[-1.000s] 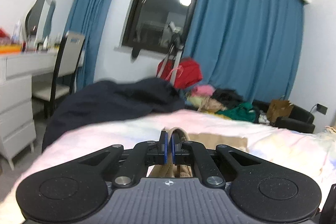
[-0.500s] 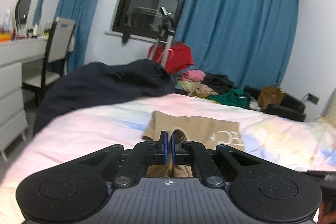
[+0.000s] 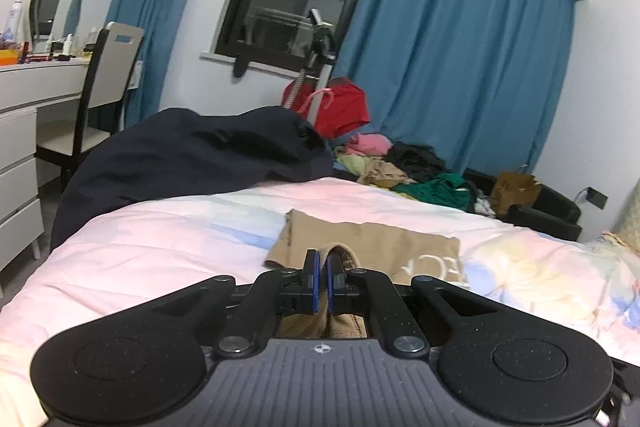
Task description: Fold clothes
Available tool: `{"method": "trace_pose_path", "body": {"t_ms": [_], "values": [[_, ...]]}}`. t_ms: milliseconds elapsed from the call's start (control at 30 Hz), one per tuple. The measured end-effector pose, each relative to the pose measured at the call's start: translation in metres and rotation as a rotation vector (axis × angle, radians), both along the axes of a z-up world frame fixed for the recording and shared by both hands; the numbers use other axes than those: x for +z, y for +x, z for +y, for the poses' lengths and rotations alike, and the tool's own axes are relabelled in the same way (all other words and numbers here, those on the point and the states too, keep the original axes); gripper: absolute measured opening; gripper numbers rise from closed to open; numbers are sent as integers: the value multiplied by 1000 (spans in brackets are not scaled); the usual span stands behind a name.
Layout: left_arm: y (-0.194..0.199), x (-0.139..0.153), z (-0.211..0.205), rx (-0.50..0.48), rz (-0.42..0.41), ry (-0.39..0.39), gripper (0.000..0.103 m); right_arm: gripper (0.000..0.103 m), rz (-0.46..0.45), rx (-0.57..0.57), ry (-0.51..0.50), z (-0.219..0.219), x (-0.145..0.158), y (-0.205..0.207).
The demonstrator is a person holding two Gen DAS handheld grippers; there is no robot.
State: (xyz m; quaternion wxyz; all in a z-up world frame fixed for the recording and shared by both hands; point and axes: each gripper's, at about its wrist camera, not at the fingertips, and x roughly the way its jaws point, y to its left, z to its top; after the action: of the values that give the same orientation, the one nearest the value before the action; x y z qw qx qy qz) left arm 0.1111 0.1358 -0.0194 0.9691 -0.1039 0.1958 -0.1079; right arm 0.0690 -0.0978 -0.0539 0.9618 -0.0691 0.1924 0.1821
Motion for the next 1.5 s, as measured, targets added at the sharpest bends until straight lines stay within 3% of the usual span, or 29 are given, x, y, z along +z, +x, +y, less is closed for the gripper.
{"method": "trace_pose_path", "body": {"t_ms": [67,167,267,333,667,800,967,1067,1133,1233,1400,1500], "values": [[2,-1,4,10,1,5,4,82,-20,22,-72,14,-6,-4],[4,-1,10,31,-5,-14,4,82,16,-32,-174,24,-24,6],[3,1,15,44,-6,-40,4,82,93,-84,-211,21,-40,22],[2,1,16,53,-10,-36,4,82,85,-125,-219,18,-42,26],[-6,2,0,-3,-14,28,4,82,-146,-481,-8,-44,4,17],[-8,0,-7,-28,-27,51,4,82,-116,-573,97,-73,10,30],[-5,-4,-7,-1,-20,56,5,82,-51,-482,158,-76,7,31],[-3,-4,-3,20,-21,51,5,81,-50,-314,155,-49,8,17],[-1,-4,1,35,-19,43,5,68,-32,-223,122,-30,6,5],[1,-3,4,48,-15,33,5,63,24,-133,87,-8,0,-4],[0,-3,5,50,-18,32,5,63,245,-154,183,-12,-22,12],[-1,-1,4,49,-20,29,5,63,323,-179,250,-18,-32,20]]}}
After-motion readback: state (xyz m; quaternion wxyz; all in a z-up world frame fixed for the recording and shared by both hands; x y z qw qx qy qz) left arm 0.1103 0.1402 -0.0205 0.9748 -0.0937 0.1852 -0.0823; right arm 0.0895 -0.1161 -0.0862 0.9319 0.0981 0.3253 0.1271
